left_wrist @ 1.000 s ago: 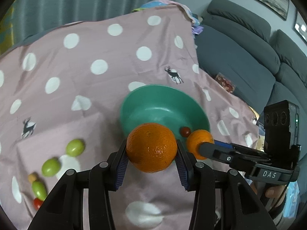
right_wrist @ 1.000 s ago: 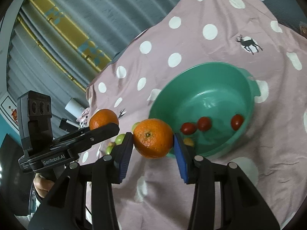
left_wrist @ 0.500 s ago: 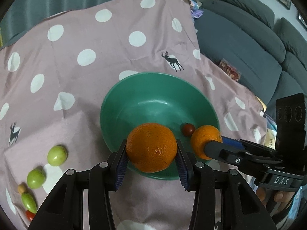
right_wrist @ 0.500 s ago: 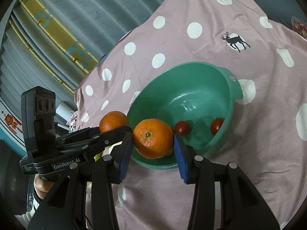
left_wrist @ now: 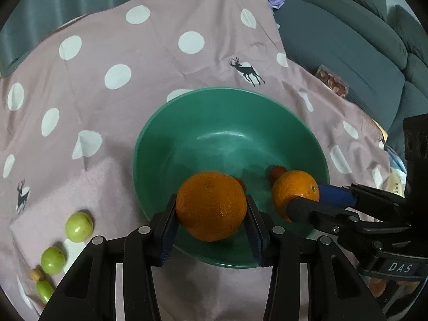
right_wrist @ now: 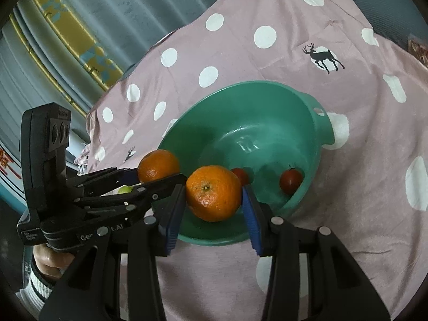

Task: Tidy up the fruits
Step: 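Carry both oranges over the green bowl and open both tools, then move both tools back over the remaining green fruits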

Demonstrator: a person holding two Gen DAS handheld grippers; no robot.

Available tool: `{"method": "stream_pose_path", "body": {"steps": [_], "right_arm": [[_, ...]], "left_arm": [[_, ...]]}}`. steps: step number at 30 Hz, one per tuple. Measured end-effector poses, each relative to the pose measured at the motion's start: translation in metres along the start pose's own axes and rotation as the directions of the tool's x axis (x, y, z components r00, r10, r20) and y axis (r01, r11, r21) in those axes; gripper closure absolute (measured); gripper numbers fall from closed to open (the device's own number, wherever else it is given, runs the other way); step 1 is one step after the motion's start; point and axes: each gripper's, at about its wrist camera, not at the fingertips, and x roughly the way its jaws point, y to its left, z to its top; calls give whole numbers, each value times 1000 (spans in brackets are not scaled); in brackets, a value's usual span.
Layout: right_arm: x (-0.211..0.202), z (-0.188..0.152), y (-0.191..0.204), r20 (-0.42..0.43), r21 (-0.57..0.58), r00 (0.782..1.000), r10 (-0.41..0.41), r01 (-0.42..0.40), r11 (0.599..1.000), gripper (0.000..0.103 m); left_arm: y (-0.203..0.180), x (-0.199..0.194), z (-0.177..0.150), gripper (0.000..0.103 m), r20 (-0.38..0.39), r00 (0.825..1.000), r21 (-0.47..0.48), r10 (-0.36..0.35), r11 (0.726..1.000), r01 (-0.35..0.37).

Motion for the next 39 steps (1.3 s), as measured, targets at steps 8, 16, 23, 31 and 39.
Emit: {"method": "stream_pose_path", "body": {"steps": [8,16,23,31,39], "right_arm": [[-11,4,-8,49,42,999,-7,5,999,59],[-36,0,-16,101,89,995,-15,6,996,57],[-54,-8,-12,121,105,993,-16,3,994,55],[-52,-22,18,76,50,997,31,-35,998,55],[-38,-43,49,-18,-32,998,66,-66,997,54]], "left_arm": [[6,-16,6,57,54,998,-29,-24,999,25],[33,-46,-12,52,87,996,-94,12,996,-4],[73,-83,-55,52,91,992,-212,86,975,-65],[104,-115,-110,52,60,981,-326,184,933,-155],[127,-134,-165,52,13,963,-385,269,890,-243]]}}
